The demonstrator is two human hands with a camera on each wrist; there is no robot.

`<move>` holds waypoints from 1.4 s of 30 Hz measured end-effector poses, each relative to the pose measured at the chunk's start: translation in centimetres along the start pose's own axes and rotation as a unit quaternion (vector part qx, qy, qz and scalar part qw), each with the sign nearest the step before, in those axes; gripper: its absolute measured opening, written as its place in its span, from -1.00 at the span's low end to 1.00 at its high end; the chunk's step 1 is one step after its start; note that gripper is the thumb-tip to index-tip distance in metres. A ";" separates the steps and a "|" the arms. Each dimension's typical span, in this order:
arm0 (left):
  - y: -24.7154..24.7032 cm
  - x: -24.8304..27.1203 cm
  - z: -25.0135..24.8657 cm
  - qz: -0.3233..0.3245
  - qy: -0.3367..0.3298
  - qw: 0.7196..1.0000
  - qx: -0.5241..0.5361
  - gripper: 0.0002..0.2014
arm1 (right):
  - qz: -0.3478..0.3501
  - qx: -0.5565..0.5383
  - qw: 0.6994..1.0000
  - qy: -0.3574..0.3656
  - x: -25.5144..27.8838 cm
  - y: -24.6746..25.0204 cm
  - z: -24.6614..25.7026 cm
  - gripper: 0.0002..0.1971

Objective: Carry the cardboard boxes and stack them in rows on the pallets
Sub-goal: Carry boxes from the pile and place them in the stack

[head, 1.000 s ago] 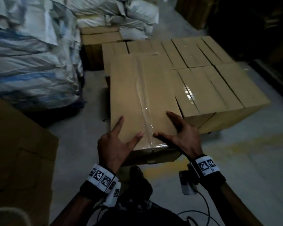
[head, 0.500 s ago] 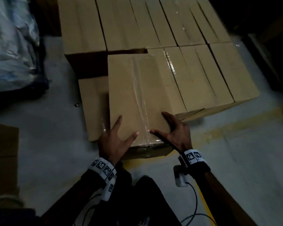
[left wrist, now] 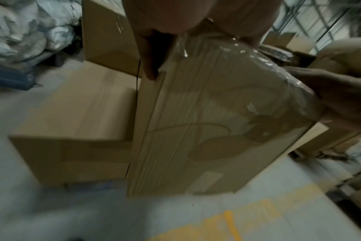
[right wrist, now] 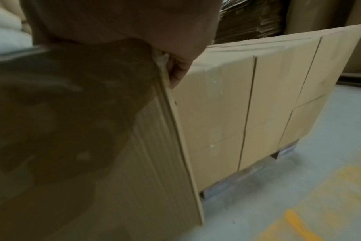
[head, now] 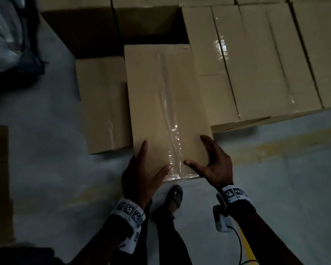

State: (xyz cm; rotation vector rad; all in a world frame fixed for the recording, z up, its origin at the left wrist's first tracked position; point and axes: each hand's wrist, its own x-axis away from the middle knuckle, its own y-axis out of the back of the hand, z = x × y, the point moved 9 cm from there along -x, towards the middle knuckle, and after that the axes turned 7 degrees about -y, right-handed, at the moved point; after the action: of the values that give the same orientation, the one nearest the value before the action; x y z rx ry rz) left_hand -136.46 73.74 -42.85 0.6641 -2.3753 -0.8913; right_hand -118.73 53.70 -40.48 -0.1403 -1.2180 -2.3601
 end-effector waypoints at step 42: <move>-2.0 -12.7 1.5 0.055 -0.109 0.991 -0.050 0.39 | 0.104 0.398 0.896 0.168 -13.6 -3.4 -0.7 0.52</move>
State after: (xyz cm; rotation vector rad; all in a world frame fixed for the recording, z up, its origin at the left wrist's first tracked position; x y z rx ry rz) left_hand -127.30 80.68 -48.88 0.4101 -2.5108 -1.0738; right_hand -108.20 59.82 -47.51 0.3738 -1.7615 -1.4659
